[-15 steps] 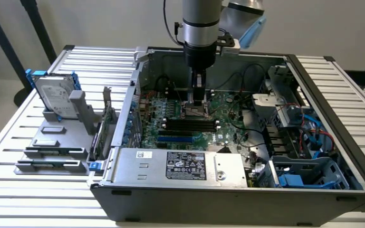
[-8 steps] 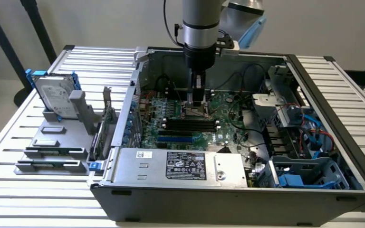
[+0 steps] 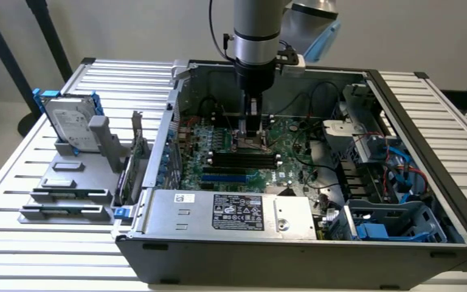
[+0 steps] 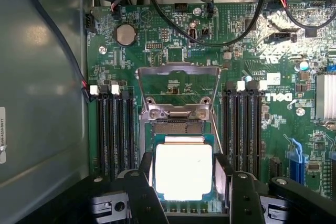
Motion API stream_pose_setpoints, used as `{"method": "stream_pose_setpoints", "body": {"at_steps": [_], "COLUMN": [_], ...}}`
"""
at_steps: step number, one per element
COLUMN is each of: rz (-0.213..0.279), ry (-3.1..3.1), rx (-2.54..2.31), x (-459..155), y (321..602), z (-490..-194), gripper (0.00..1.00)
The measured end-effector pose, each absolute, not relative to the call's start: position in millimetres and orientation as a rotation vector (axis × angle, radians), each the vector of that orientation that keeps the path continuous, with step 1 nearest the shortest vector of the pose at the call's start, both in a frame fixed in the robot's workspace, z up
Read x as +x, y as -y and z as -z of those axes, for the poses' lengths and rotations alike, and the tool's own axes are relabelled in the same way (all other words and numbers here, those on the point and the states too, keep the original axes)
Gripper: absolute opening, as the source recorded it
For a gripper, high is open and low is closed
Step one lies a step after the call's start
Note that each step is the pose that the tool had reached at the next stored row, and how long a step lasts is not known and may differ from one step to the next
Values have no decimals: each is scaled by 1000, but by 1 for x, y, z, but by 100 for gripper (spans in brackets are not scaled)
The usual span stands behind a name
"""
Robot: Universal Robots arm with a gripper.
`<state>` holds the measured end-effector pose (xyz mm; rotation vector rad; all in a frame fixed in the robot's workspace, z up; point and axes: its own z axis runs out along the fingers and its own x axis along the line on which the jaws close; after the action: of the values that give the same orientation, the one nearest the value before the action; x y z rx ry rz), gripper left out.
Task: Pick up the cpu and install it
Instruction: 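Place the cpu into insertion slot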
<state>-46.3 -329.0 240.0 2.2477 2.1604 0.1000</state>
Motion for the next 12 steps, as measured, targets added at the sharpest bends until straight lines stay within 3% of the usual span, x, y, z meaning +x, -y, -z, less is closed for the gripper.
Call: {"method": "stream_pose_setpoints", "body": {"at_steps": [12], "rz": [-98], "ry": [-2191], "rx": [2224], "x": [-46], "y": [323], "z": [-225], "gripper": [55]}}
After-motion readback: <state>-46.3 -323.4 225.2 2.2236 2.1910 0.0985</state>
